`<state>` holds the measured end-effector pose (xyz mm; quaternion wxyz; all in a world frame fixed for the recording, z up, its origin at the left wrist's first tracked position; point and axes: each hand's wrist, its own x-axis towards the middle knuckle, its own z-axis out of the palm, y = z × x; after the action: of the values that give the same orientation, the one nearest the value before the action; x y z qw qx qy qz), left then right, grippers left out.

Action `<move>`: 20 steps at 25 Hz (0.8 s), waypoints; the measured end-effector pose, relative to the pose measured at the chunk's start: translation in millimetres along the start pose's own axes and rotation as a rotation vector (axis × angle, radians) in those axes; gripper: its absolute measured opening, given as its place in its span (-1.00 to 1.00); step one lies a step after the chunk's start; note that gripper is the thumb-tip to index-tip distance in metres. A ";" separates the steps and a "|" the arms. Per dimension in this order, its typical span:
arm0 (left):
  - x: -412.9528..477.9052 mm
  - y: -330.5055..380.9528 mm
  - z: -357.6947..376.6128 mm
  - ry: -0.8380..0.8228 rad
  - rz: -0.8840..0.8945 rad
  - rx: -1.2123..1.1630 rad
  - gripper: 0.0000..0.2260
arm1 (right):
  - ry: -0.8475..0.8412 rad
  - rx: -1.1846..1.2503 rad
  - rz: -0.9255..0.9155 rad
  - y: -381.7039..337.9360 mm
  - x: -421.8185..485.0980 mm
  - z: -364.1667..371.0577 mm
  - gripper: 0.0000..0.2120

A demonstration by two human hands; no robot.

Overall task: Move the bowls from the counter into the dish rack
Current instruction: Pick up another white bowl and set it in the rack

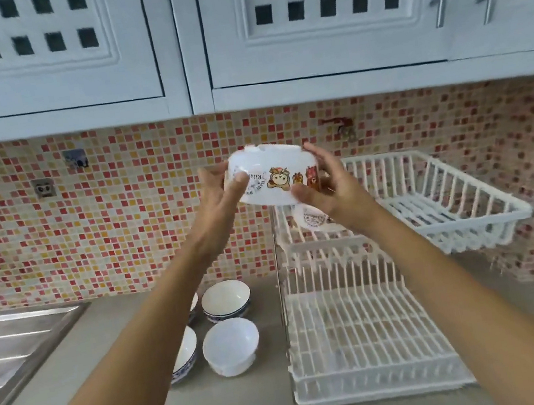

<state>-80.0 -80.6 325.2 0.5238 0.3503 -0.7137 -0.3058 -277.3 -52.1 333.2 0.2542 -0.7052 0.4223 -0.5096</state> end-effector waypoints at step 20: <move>116.7 -54.9 131.2 -0.311 -0.433 0.469 -0.12 | -0.419 -0.495 0.354 139.8 94.4 -113.7 -0.02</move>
<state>-220.4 -198.4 308.6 0.2372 0.5535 -0.7450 -0.2871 -418.8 -196.5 310.4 0.2412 -0.7506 0.5868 -0.1847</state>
